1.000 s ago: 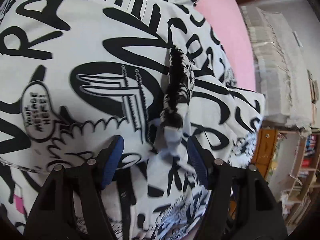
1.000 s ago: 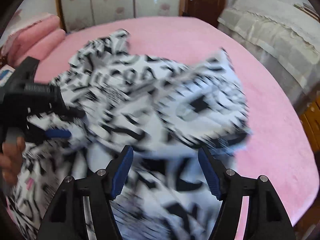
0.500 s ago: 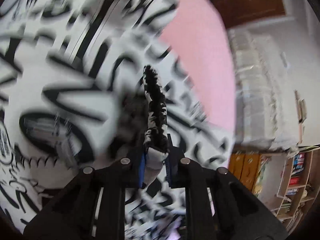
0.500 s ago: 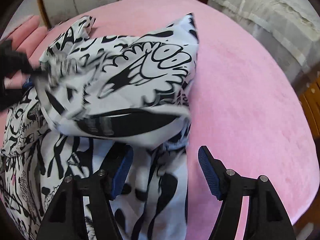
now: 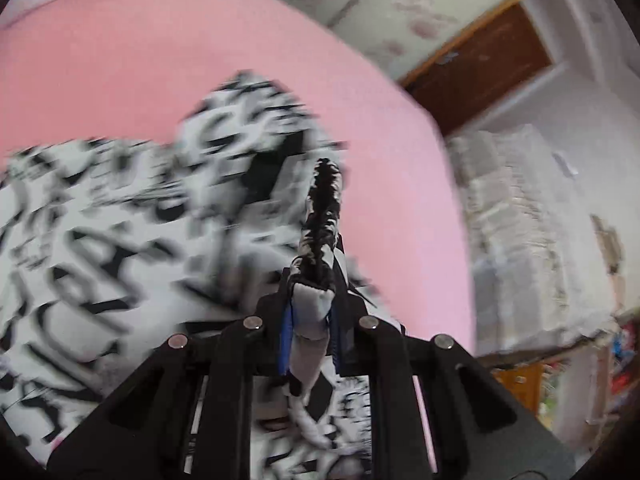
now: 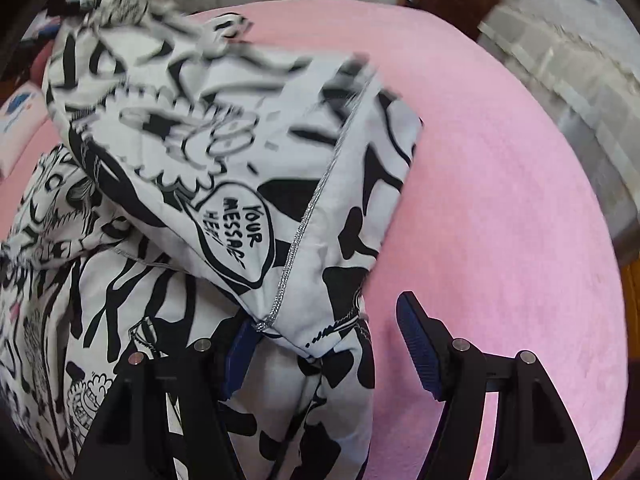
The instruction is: Fold large clothes
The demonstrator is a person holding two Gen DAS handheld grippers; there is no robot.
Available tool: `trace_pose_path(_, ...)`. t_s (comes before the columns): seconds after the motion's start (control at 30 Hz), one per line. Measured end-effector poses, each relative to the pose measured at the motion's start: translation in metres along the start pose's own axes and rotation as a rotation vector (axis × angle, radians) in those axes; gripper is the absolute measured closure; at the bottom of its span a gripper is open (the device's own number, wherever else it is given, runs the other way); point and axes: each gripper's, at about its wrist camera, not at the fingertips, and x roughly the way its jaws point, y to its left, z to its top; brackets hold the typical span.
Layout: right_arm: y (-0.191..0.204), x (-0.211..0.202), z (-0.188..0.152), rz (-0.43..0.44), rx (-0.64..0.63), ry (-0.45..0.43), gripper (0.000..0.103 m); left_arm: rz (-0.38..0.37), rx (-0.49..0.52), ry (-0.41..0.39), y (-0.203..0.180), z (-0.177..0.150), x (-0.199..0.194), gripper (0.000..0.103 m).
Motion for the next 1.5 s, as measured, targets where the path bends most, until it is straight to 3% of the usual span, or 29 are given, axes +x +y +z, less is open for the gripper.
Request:
trace_pose_path(0.1, -0.001, -0.006, -0.002, 0.001, -0.019, -0.032, 0.034, 0.087, -0.103, 0.038, 0.050, -0.023, -0.005, 0.091)
trace_pose_path(0.2, -0.008, -0.008, -0.004, 0.043, -0.020, -0.047, 0.050, 0.169, -0.145, 0.071, 0.087, -0.049, -0.002, 0.091)
trace_pose_path(0.27, -0.010, -0.007, -0.004, 0.061, -0.028, -0.034, 0.060, 0.198, -0.165, 0.103, 0.106, -0.070, 0.004, 0.091)
trace_pose_path(0.37, -0.010, -0.015, -0.009, 0.053, -0.046, -0.055, 0.064, 0.220, -0.196, 0.121, 0.127, -0.091, 0.016, 0.091)
trace_pose_path(0.53, 0.005, -0.010, -0.008, 0.032, -0.075, -0.017, 0.067, 0.254, -0.246, 0.124, 0.143, -0.104, 0.030, 0.091)
trace_pose_path(0.77, 0.011, -0.002, -0.001, 0.027, -0.081, 0.024, 0.062, 0.271, -0.172, 0.121, 0.128, -0.077, 0.036, 0.091)
trace_pose_path(0.93, 0.004, -0.015, -0.006, 0.051, -0.031, 0.061, 0.061, 0.297, -0.114, 0.216, 0.120, -0.067, 0.036, 0.086)
trace_pose_path(1.0, -0.001, -0.027, -0.007, 0.068, 0.005, 0.055, 0.059, 0.340, -0.062, 0.223, 0.114, -0.065, 0.026, 0.081)
trace_pose_path(1.13, -0.008, -0.057, -0.005, 0.113, 0.032, -0.017, 0.059, 0.464, 0.084, 0.151, 0.091, -0.065, -0.009, 0.071)
trace_pose_path(1.2, -0.009, -0.068, -0.001, 0.170, 0.059, -0.051, 0.059, 0.440, 0.122, 0.131, 0.080, -0.071, -0.022, 0.070)
trace_pose_path(1.3, -0.006, -0.064, 0.012, 0.247, 0.128, -0.036, 0.060, 0.298, 0.138, 0.148, 0.060, -0.088, -0.026, 0.071)
trace_pose_path(1.37, -0.002, -0.057, 0.023, 0.312, 0.203, -0.021, 0.074, 0.216, 0.167, 0.186, 0.041, -0.102, -0.019, 0.071)
trace_pose_path(1.43, 0.003, -0.042, 0.033, 0.385, 0.304, 0.016, 0.085, 0.147, 0.222, 0.221, 0.017, -0.117, -0.005, 0.085)
trace_pose_path(1.5, 0.008, -0.019, 0.037, 0.442, 0.407, 0.086, 0.094, 0.139, 0.261, 0.278, -0.004, -0.132, 0.017, 0.093)
